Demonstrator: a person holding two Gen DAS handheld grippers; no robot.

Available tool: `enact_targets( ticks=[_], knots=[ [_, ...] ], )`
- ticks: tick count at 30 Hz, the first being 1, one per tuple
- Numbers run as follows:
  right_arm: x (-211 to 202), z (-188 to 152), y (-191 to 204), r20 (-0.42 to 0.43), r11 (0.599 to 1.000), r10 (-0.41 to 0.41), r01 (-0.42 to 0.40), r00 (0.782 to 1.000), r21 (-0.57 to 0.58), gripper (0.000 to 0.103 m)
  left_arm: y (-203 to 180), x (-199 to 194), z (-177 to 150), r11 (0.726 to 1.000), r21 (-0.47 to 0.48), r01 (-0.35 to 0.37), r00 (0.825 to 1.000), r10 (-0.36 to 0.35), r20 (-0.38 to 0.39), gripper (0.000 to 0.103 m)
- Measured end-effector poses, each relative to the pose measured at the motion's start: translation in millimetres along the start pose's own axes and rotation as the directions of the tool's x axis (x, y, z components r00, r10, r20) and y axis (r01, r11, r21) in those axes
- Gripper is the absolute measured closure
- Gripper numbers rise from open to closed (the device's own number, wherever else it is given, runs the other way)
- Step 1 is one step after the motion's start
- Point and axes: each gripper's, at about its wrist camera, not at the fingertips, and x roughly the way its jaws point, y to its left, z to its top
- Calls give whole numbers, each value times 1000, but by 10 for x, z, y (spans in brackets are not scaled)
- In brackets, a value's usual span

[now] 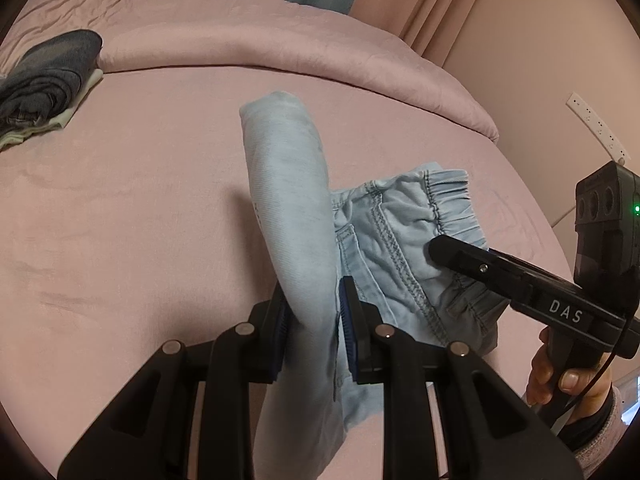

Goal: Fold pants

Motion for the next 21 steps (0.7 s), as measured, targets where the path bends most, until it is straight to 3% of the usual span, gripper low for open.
enact_targets(
  ticks=[21],
  knots=[
    [-33,172,111,40,999,21,-20,999,-39,66,-57,-51,179,1000,25,4,1000,-5,29,82]
  ],
)
